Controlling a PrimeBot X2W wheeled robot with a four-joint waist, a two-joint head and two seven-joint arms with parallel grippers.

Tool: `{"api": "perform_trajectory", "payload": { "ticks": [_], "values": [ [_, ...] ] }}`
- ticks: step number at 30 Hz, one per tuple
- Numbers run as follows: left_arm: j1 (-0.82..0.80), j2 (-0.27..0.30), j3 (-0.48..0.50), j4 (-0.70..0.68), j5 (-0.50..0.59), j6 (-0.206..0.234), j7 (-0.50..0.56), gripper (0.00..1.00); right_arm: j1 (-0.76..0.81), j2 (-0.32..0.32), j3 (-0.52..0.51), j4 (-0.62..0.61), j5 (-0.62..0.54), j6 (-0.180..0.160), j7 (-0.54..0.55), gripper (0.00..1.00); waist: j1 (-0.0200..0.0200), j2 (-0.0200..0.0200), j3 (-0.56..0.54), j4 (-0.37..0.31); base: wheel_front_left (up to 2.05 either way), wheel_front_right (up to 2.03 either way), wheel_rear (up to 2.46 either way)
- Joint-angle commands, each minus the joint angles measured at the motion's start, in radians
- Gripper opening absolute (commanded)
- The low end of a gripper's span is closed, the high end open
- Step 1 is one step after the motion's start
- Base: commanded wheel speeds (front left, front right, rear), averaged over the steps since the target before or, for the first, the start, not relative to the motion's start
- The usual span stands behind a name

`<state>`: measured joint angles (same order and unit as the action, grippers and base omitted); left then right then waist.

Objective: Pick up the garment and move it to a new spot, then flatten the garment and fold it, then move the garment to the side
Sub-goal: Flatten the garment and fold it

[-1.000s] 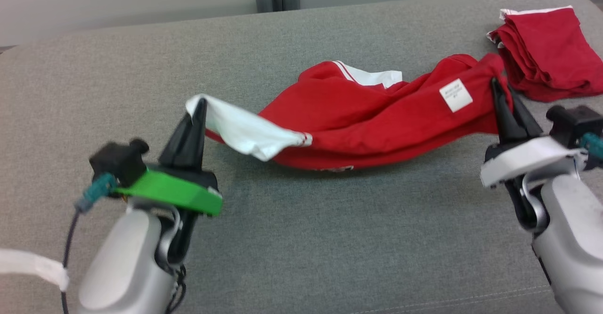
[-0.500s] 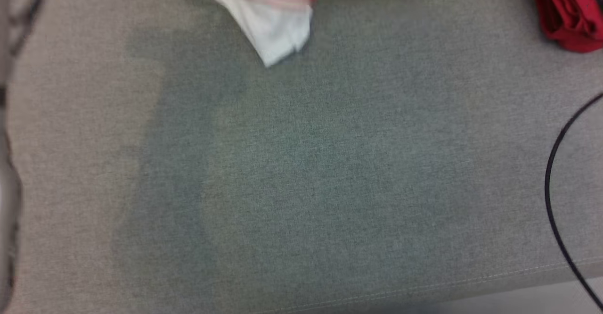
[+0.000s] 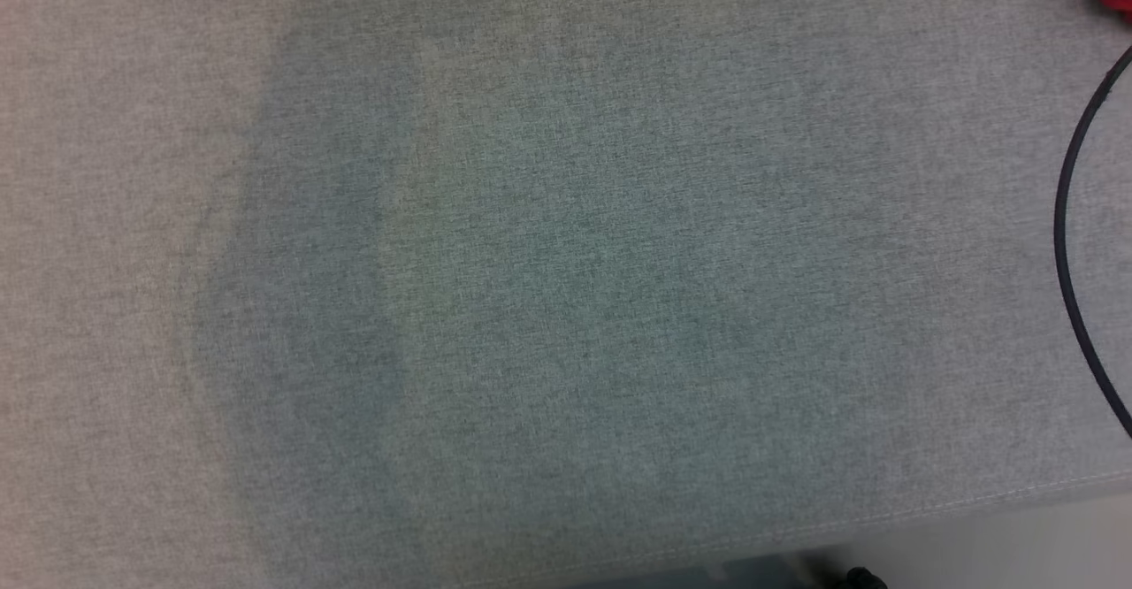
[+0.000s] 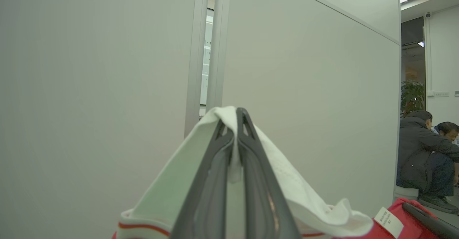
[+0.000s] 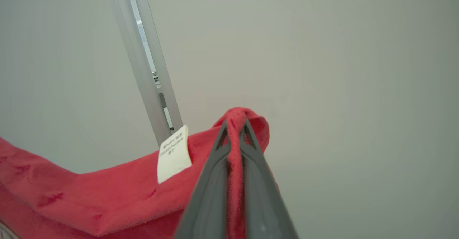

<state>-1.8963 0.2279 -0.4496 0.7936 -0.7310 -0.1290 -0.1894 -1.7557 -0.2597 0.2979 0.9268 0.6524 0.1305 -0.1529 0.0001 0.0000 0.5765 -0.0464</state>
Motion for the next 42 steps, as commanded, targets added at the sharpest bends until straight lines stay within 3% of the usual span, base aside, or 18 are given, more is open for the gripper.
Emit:
{"api": "perform_trajectory", "payload": {
  "ticks": [1,8,14,19,25,33,42],
  "values": [
    [0.034,0.008,-0.007,-0.001,-0.017,-0.003,-0.020,0.00,0.026,-0.003,0.020,0.000,0.011,0.000,-0.014,0.00,-0.0001,0.0000,0.013,0.006,0.00,0.00,0.00],
    [0.332,0.072,-0.075,-0.102,-0.036,-0.004,-0.072,0.00,0.279,-0.038,0.132,-0.094,0.107,0.000,-0.089,0.00,-0.0001,0.0000,-0.020,0.006,0.00,0.00,0.00],
    [0.784,0.113,0.073,-0.320,-0.013,0.045,-0.076,0.00,0.617,-0.094,0.180,-0.237,0.185,0.000,-0.112,0.00,-0.0001,0.0000,-0.097,-0.009,0.00,0.00,0.00],
    [1.229,0.062,0.217,-0.544,0.029,0.103,-0.076,0.00,0.912,-0.133,0.127,-0.393,0.198,0.000,-0.112,0.00,-0.0001,0.0000,-0.157,-0.007,0.00,0.00,0.00],
    [1.612,-0.036,0.289,-0.677,0.069,0.106,-0.076,0.00,1.242,-0.118,0.051,-0.532,0.169,0.000,-0.113,0.00,-0.0001,0.0000,-0.223,0.007,0.00,0.00,0.00],
    [1.868,-0.123,0.290,-0.632,0.141,0.073,-0.076,0.00,1.551,-0.068,-0.031,-0.591,0.042,0.000,-0.113,0.00,-0.0001,0.0000,-0.307,0.024,0.00,0.00,0.00],
    [1.930,-0.164,0.291,-0.527,0.198,0.033,-0.076,0.00,1.692,-0.006,-0.110,-0.593,-0.028,0.000,-0.113,0.00,-0.0001,0.0000,-0.379,0.042,0.00,0.00,0.00]
  ]
}}
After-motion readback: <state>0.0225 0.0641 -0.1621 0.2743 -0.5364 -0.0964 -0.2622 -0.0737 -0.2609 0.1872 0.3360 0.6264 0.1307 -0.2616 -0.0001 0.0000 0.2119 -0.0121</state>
